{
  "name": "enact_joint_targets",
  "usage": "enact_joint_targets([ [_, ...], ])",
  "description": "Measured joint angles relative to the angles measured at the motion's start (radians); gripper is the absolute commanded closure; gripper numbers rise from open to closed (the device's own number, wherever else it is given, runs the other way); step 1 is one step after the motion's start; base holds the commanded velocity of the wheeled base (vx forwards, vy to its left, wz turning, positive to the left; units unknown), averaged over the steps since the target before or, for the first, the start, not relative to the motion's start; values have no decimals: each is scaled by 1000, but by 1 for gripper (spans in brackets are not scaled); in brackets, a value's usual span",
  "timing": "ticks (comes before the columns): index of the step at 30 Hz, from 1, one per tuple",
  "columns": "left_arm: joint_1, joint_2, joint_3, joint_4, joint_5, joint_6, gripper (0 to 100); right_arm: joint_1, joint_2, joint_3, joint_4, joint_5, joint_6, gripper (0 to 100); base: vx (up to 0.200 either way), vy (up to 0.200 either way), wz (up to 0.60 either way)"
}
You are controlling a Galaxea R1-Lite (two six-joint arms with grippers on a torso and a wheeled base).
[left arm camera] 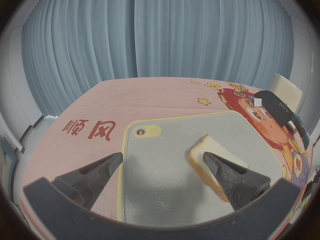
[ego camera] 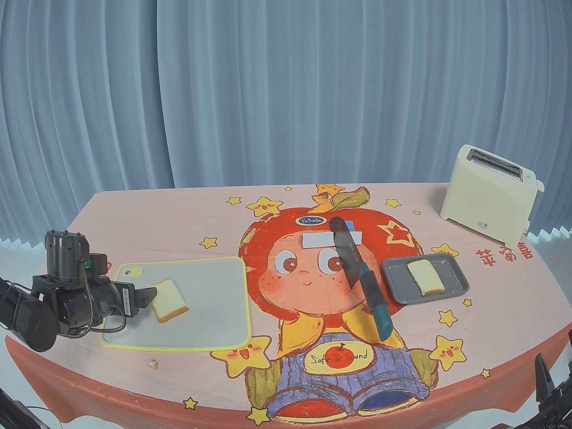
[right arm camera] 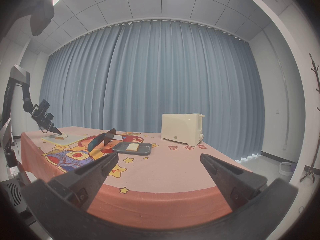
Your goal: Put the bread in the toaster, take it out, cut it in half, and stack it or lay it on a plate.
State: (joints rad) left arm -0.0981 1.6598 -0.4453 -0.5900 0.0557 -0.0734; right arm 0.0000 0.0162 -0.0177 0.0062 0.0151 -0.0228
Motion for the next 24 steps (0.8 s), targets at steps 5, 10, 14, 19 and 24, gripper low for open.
enact_joint_targets([
  [5, -1, 17, 0, -4, 1, 0, 0, 0, 0, 0, 0, 0, 0, 0, 0, 0, 0],
  [10, -2, 32, -1, -10, 2, 0, 0, 0, 0, 0, 0, 0, 0, 0, 0, 0, 0],
  [14, -2, 40, -1, -11, 3, 1, 0, 0, 0, 0, 0, 0, 0, 0, 0, 0, 0],
  [19, -2, 43, -1, -11, 2, 1, 100, 0, 0, 0, 0, 0, 0, 0, 0, 0, 0],
  [24, -5, 45, 0, -10, 2, 1, 100, 0, 0, 0, 0, 0, 0, 0, 0, 0, 0],
])
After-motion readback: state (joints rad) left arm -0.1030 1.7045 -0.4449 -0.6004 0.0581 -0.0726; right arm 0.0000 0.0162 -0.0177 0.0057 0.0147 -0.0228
